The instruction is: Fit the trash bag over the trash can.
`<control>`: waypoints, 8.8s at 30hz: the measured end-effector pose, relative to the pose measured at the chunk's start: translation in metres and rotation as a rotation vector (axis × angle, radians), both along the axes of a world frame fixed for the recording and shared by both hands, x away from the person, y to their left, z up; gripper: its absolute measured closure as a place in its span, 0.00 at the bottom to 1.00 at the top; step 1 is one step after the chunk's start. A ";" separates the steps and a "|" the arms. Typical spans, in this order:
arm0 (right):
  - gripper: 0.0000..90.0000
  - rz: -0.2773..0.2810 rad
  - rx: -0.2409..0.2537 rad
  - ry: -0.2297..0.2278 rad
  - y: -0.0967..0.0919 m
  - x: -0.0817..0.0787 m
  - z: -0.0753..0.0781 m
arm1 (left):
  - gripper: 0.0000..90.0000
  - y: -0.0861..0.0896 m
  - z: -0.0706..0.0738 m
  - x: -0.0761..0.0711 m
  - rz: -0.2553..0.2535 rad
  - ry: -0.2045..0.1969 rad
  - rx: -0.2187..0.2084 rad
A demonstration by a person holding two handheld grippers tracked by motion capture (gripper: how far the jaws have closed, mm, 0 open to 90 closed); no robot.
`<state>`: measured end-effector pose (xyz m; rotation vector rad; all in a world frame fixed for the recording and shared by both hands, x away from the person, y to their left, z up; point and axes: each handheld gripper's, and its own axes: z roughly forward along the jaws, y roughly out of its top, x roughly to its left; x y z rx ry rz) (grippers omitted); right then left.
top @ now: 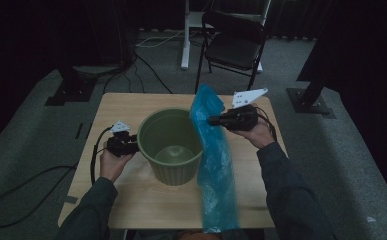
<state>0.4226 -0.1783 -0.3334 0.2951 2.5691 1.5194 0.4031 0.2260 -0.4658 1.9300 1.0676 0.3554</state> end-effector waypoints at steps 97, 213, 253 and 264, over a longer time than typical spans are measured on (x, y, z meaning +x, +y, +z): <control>0.88 -0.133 -0.126 0.016 0.008 -0.040 0.000 | 0.62 0.020 0.025 -0.015 0.041 -0.082 -0.045; 1.00 -0.111 -0.153 0.023 0.049 -0.016 0.026 | 0.63 -0.088 0.124 -0.020 -0.400 -0.202 0.052; 0.54 -0.126 -0.206 -0.014 -0.008 -0.062 0.012 | 0.98 -0.079 0.111 -0.015 -0.294 -0.226 0.106; 0.92 -0.212 -0.315 -0.070 -0.003 -0.055 -0.001 | 0.95 -0.074 0.110 -0.015 -0.277 -0.225 0.102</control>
